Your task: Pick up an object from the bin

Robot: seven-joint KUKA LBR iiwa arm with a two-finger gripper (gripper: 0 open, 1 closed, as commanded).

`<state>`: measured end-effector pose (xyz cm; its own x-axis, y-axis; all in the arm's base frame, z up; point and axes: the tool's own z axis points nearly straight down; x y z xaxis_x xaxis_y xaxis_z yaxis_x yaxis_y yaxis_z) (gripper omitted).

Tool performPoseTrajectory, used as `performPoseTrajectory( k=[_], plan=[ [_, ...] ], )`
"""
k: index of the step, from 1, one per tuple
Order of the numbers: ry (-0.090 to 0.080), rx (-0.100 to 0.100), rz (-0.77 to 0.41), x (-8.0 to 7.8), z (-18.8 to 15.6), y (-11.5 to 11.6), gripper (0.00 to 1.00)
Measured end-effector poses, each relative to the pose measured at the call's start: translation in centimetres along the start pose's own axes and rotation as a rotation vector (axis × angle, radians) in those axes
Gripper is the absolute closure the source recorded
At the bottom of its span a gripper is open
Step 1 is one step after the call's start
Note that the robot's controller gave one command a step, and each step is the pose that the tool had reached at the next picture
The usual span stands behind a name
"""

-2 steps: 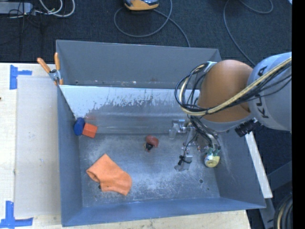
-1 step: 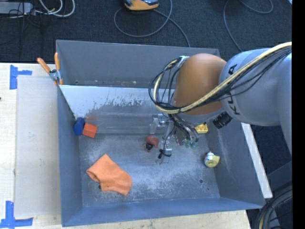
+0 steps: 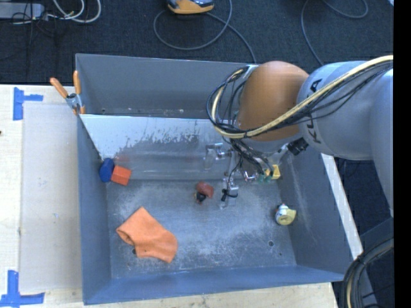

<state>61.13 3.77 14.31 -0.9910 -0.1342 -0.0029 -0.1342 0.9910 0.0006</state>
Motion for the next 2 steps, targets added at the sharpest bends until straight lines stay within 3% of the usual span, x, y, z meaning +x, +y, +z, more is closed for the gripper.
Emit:
performPoseTrajectory(
  k=[1, 2],
  plan=[
    [0.004, -0.001, 0.102, 0.74, 7.13, -0.43, 0.0],
    [0.0, 0.0, 0.094, 0.8, 7.33, 0.26, 1.0]
  ],
)
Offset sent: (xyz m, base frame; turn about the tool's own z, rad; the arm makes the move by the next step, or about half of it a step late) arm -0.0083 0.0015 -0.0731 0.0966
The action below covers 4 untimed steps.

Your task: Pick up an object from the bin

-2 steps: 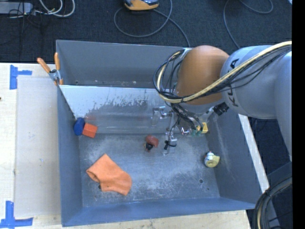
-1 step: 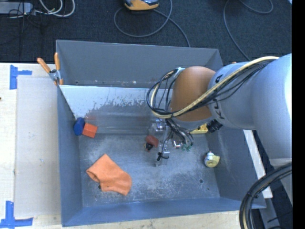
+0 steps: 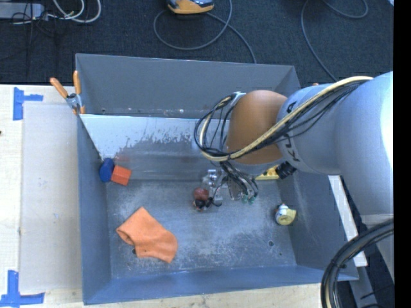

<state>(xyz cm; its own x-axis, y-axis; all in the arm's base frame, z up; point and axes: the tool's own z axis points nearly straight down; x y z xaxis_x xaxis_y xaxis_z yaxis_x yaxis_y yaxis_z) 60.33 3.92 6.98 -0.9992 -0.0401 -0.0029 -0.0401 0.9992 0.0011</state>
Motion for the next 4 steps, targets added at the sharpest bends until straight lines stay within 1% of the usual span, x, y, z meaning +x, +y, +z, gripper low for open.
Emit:
performPoseTrajectory(
  k=[1, 2, 3, 4],
  plan=[
    [0.0, 0.0, 0.0, 0.0, 0.0, 0.0, 1.0],
    [0.006, 0.0, 0.0, 0.2, -0.5, 0.0, 1.0],
    [0.005, 0.0, 0.0, 0.2, -2.7, 0.0, 1.0],
    [0.0, 0.0, -0.001, 0.0, -4.6, 0.0, 1.0]
  ],
)
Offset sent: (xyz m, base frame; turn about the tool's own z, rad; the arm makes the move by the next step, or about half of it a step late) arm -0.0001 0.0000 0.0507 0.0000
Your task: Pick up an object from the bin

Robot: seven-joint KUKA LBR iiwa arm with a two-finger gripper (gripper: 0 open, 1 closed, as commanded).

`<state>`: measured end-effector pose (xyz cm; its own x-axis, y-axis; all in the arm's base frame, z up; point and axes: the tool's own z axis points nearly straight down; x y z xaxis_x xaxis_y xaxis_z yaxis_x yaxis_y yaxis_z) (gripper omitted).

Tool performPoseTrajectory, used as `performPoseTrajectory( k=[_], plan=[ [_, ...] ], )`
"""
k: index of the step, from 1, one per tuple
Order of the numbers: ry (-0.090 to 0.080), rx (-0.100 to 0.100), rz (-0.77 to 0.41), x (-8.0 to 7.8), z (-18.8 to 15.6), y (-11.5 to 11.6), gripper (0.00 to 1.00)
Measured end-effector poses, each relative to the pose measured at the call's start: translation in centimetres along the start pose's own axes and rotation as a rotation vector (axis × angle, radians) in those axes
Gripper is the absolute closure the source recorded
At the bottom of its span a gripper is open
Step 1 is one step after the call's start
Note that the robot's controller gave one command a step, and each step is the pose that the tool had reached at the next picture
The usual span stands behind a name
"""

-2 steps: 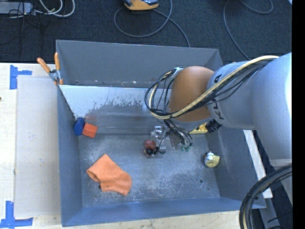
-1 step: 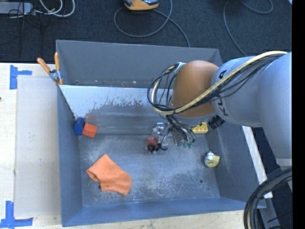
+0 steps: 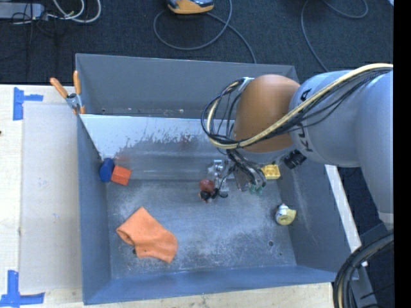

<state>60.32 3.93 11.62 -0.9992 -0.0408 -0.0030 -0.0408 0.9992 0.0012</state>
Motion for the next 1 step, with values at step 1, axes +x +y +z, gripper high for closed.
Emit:
performPoseTrajectory(
  k=[1],
  plan=[
    [0.001, 0.0, 0.0, 0.02, -1.14, 0.0, 1.0]
  ],
)
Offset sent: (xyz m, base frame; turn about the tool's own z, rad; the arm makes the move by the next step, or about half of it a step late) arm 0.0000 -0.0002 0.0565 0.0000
